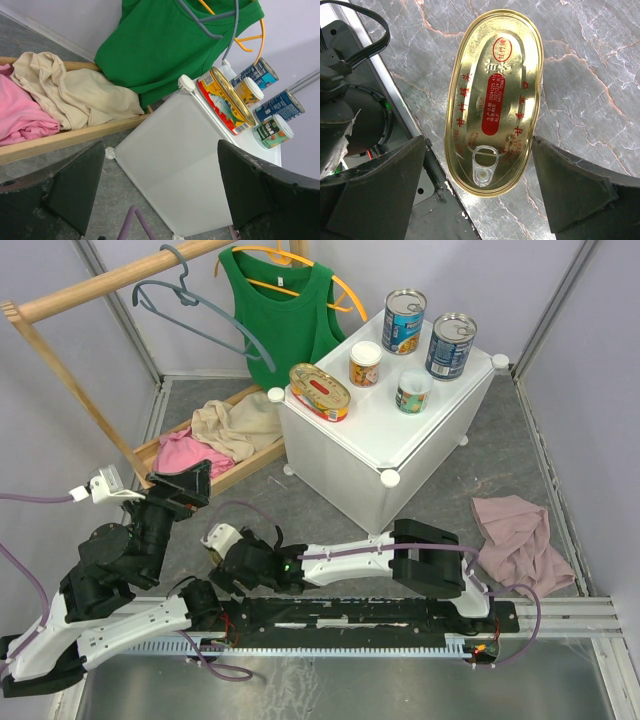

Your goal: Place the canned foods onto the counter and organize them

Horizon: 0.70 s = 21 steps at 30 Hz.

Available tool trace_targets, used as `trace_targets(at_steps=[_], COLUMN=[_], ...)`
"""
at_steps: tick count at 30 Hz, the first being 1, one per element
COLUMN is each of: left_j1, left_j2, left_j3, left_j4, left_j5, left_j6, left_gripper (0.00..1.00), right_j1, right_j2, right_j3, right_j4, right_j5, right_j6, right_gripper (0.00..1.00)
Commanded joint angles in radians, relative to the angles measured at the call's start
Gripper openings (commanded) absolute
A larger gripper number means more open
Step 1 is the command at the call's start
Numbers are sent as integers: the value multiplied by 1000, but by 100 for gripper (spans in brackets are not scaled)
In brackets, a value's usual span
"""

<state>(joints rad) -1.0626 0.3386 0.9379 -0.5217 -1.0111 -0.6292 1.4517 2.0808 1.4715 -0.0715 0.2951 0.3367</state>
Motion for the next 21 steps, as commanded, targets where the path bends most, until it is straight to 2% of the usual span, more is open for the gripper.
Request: trace_targets(at_steps=[1, 15, 21], left_j1=[-3, -2, -2], left_j2=[15, 2, -5], left_j3=[19, 3, 1], left_j4=[45, 50, 47], left_j5=[-6, -6, -7], left_j6=[25, 33, 34], left_gripper=[99, 99, 99], right_j1=[-9, -24, -35], right_j2=[20, 81, 97], right_j3=[37, 95, 100], right_j4=[42, 29, 28], right_j5=[9, -12, -17], right_j6=[12, 17, 31], right_gripper=[95, 94, 88])
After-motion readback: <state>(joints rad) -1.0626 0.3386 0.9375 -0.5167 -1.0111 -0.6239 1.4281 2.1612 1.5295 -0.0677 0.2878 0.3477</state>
